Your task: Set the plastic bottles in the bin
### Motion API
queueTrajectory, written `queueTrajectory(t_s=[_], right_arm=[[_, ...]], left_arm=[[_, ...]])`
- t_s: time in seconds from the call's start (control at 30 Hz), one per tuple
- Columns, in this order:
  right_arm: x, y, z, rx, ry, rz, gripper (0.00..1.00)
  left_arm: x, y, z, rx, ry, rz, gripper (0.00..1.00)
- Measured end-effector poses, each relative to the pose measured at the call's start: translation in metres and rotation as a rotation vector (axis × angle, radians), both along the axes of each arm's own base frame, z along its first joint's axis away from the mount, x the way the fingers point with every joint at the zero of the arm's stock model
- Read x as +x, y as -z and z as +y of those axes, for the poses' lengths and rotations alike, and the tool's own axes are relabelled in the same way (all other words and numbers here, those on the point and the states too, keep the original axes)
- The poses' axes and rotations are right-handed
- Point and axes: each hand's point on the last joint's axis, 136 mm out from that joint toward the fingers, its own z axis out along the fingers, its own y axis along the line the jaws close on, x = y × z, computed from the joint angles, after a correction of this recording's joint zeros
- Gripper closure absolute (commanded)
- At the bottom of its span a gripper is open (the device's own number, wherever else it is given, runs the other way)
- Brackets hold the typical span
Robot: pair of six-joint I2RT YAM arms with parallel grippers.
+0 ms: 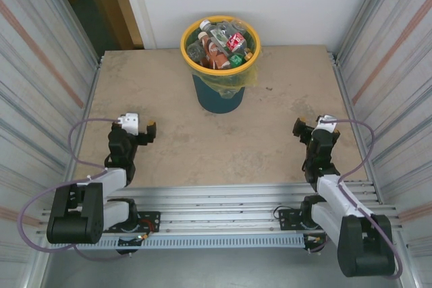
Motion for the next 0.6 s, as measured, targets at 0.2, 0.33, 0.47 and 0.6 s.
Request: queueTrajectory(t_s=[0.2, 0.33, 0.47, 0.6], right_arm=[[0.013, 0.02, 0.012, 0.016, -0.066, 0.039, 0.02], [0.02, 0.032, 0.02, 0.018, -0.119, 0.061, 0.02], [0.025, 0.042, 0.025, 0.019, -0.148, 0.081, 0.02], [0.03, 0.039, 0.022, 0.02, -0.152, 0.072, 0.02]], left_arm=[[0.005, 0.01, -0.011, -0.019, 0.059, 0.015, 0.01], [0.012, 0.038, -0.013, -0.024, 0.07, 0.067, 0.01], [0.02, 0.054, -0.017, -0.022, 0.076, 0.128, 0.01], [0.046, 0.031, -0.013, -0.029, 0.047, 0.1, 0.01]])
